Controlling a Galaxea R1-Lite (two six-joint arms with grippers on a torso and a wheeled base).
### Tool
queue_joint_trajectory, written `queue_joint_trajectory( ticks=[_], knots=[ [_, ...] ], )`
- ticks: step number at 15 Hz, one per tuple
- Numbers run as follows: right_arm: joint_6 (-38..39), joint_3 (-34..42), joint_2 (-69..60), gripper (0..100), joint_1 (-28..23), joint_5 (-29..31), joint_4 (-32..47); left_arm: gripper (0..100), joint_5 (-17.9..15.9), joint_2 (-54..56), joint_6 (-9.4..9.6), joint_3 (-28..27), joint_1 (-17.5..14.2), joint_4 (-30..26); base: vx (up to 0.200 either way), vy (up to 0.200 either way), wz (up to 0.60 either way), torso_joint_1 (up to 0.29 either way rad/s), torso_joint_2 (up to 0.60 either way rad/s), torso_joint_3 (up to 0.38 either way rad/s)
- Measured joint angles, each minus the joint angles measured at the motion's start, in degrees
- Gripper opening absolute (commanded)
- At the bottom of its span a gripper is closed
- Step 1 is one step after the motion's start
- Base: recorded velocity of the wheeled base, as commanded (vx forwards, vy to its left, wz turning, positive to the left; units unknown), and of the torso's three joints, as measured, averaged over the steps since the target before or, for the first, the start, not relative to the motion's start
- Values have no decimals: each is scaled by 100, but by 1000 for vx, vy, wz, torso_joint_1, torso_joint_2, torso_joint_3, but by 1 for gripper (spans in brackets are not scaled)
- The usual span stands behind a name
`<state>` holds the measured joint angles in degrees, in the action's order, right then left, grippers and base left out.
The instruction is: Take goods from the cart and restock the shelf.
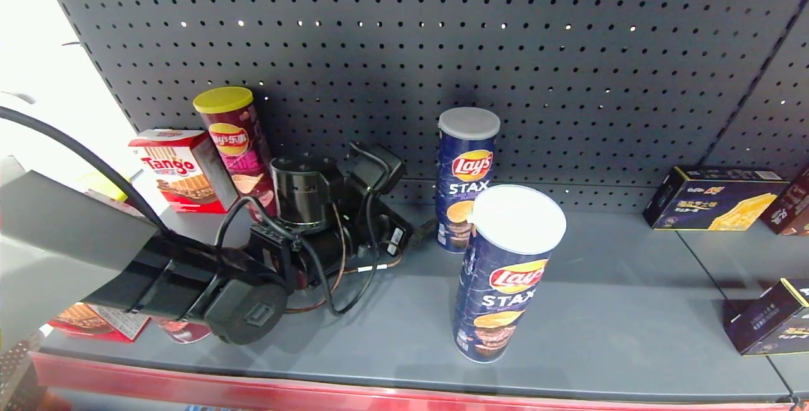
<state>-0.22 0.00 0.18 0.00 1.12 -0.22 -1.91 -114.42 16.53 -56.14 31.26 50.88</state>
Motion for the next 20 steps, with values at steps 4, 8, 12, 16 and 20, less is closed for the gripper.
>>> queue_joint_trajectory(
  ticks=[4, 8, 12, 16, 20],
  knots=[
    [-2, 0, 0, 100, -7, 2, -2, 100, 0, -121, -11, -87, 66, -4, 0, 0, 0, 0, 0, 0],
    [-2, 0, 0, 100, 0, 2, -2, 100, 0, -179, -11, -135, 104, -2, 0, 0, 0, 0, 0, 0],
    [0, 0, 0, 100, 0, 2, -2, 100, -2, -40, -11, 38, 104, 7, 0, 0, 0, 0, 0, 0],
    [0, 0, 0, 100, 0, 2, -2, 100, -11, 612, -277, 614, 247, 238, 0, 0, 0, 0, 0, 0],
    [0, 0, 0, 100, 0, 2, -2, 100, -16, 1624, -578, 1653, 514, 692, 0, 0, 0, 0, 0, 0]
  ],
)
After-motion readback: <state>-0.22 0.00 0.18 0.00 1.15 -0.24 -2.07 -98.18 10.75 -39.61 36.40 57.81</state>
